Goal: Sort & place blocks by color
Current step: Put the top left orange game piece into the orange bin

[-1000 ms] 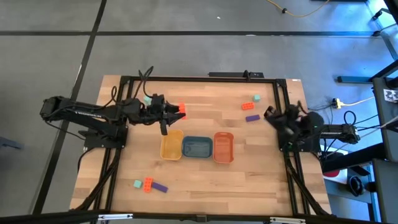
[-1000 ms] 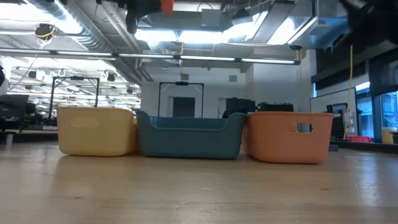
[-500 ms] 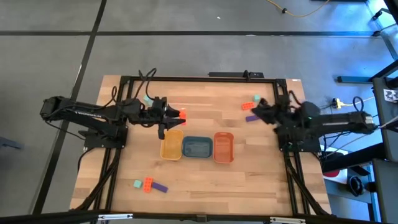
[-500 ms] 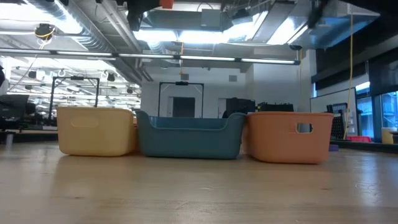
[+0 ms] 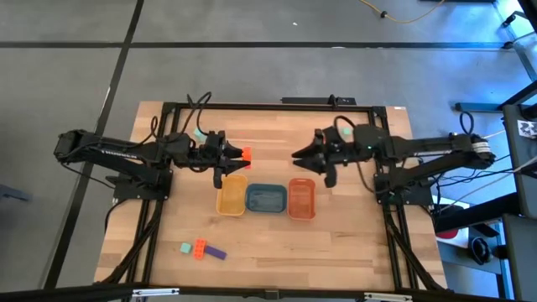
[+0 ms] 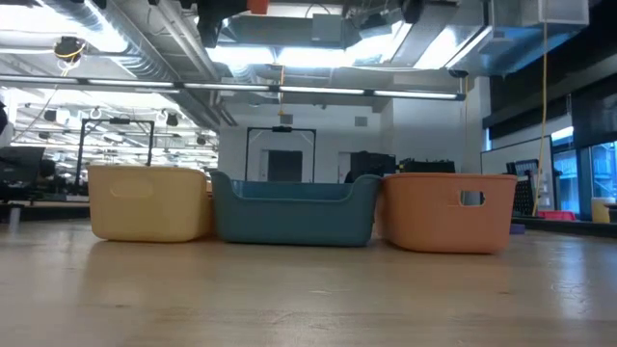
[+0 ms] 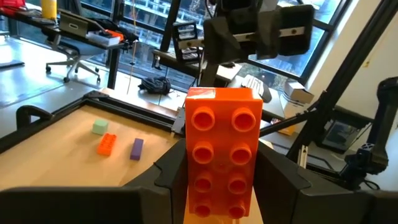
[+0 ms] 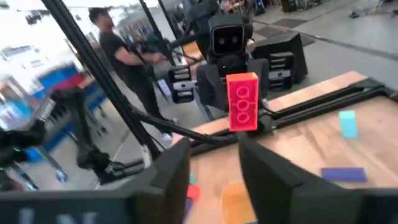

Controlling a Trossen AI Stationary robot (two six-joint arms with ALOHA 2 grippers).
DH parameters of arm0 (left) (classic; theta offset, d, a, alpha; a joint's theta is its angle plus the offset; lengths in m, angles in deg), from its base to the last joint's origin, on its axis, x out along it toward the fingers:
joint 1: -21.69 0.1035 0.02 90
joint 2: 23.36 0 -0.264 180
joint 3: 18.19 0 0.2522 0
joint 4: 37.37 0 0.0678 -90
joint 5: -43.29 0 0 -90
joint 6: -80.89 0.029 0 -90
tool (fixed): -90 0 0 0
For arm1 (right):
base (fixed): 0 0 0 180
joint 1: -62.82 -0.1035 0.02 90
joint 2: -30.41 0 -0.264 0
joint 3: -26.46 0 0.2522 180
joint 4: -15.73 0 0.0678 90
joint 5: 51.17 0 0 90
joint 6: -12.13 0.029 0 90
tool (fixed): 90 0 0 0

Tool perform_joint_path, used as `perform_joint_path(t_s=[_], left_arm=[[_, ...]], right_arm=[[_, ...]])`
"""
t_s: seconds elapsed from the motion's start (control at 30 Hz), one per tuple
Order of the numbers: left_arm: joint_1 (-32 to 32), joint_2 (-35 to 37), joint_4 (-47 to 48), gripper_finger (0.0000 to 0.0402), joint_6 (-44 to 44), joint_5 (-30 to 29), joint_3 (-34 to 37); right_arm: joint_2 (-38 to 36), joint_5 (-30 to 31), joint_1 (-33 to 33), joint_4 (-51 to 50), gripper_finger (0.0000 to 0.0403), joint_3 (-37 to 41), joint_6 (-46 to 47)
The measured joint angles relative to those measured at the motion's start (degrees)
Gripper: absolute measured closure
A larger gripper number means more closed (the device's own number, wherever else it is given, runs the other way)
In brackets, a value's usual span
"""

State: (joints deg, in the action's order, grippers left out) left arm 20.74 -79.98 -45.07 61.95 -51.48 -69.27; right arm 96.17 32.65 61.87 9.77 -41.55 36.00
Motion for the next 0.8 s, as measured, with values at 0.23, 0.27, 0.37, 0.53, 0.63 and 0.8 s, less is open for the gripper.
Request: perform_joint_path(t_s=[0.23, 0.27, 0.37, 0.53, 0.63, 0.8], left_arm=[[0.0, -1.2, -0.1, 0.0272, -1.8, -1.4, 0.0], [0.0, -1.6, -0.5, 0.0272, -2.1, -1.5, -0.2], [-0.4, -3.5, -0.1, 0.0272, -2.7, -1.6, -1.4], [-1.9, -7.4, 0.0, 0.0272, 1.1, -1.8, -5.0], [-2.2, -9.1, 0.2, 0.0272, 2.1, -2.0, -6.3], [-2.3, -10.0, 0.1, 0.0272, 3.0, -2.0, -7.1]], right_arm=[[10.4, 3.0, -0.3, -1.0, 0.0141, -8.9, -10.9], [12.0, 3.7, -0.3, -1.0, 0.0129, -9.9, -11.9], [16.2, 5.0, -0.3, -0.9, 0.0107, -12.6, -12.7], [21.2, 5.0, -0.3, -0.9, 0.0100, -15.8, -12.6], [22.4, 5.0, -0.3, -0.7, 0.0100, -16.2, -12.3], [22.7, 5.1, -0.2, 0.3, 0.0101, -15.9, -12.1]])
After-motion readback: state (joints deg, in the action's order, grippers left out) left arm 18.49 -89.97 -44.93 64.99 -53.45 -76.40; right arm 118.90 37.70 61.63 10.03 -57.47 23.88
